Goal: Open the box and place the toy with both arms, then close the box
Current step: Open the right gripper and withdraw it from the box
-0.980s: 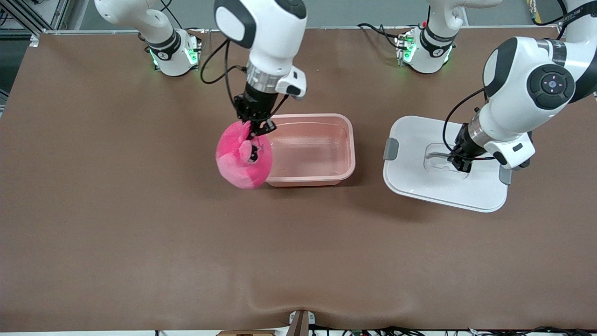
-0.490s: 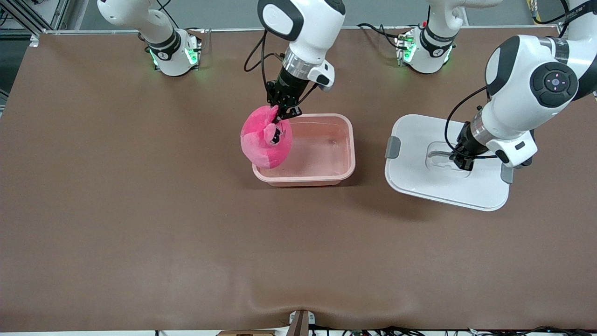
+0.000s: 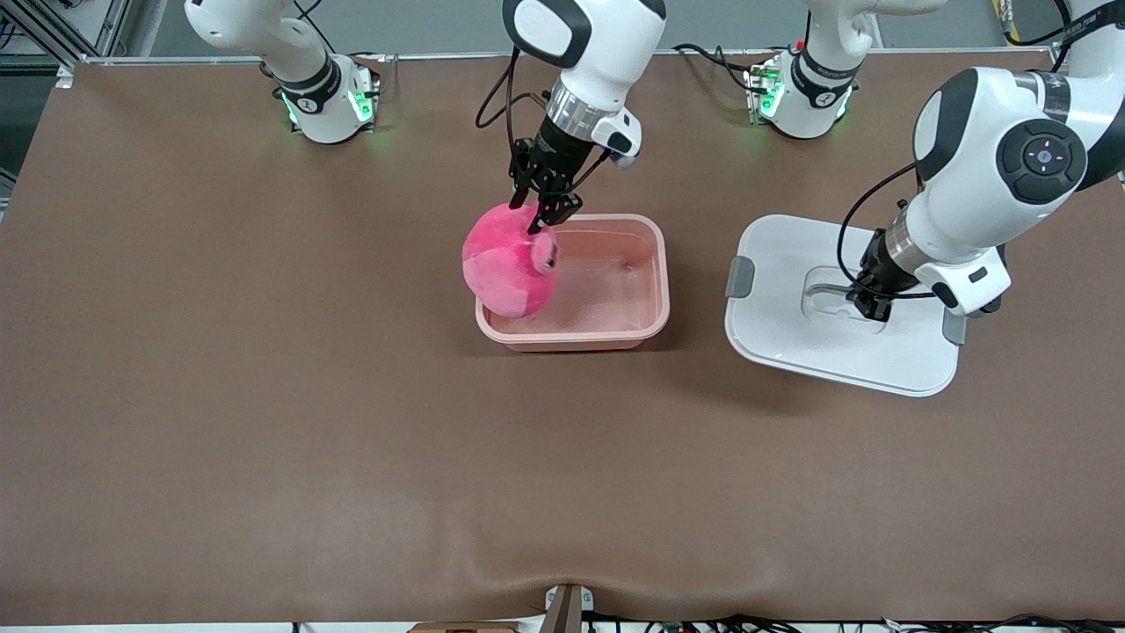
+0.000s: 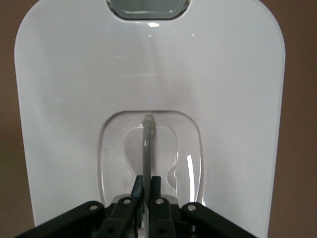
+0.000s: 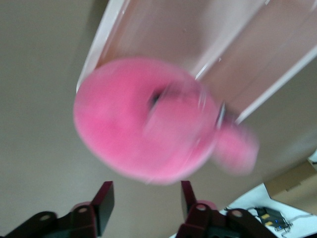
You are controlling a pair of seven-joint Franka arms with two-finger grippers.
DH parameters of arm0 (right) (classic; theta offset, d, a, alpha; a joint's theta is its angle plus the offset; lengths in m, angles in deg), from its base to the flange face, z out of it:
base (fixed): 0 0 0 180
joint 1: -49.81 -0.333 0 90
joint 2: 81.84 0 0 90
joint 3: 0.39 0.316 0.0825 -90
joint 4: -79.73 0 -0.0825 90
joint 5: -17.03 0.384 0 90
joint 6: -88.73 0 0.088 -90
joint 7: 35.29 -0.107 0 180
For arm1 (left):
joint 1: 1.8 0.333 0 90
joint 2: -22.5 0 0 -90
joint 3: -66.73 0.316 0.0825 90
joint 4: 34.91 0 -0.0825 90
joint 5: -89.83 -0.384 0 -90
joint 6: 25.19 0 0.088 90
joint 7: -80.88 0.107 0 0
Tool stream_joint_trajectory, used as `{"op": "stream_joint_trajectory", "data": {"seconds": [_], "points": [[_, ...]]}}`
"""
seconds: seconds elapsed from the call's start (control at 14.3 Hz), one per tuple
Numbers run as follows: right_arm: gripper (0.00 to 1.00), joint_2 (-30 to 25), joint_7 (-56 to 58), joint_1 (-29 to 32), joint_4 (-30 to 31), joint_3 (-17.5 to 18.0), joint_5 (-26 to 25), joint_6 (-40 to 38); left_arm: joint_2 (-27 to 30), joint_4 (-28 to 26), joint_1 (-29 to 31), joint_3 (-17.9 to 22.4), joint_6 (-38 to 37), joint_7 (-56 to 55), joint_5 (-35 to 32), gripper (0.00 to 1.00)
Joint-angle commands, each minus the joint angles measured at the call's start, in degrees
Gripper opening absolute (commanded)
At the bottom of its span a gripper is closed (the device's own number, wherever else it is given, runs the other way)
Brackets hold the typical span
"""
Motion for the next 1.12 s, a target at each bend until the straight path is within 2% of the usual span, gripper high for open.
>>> {"op": "stream_joint_trajectory", "data": {"seconds": [0.0, 0.21, 0.49, 0.77, 0.91, 1.05], "points": [[1.0, 0.0, -1.0, -1.2, -4.5, -0.8, -1.9, -4.7, 1.9, -1.4, 0.7, -0.4, 0.3, 0.9, 0.7, 0.0], [1.0, -0.6, -11.1, 0.1, -4.5, -2.5, -1.7, -7.5, 1.9, -1.4, 0.7, -0.4, 0.4, 0.9, 0.8, 0.0], [1.0, -0.8, -13.6, 2.3, -4.1, -7.3, -0.3, -6.7, 1.9, -1.4, 0.7, -0.4, 0.4, 0.9, 0.8, 0.0], [1.0, -3.0, -13.9, 13.2, -4.0, -7.4, 9.0, -2.1, 1.9, -1.4, 0.6, -0.5, 0.3, 0.9, 0.8, 0.0], [1.0, -4.3, -13.9, 17.3, -3.9, -7.4, 10.6, -1.8, 2.0, -1.4, -0.1, -0.6, 0.3, 0.2, 1.3, 0.0], [1.0, -5.8, -13.9, 21.5, -3.6, -7.4, 11.9, -1.7, 2.0, -1.1, 0.0, -2.5, 0.3, -0.7, 1.6, 0.0]]}}
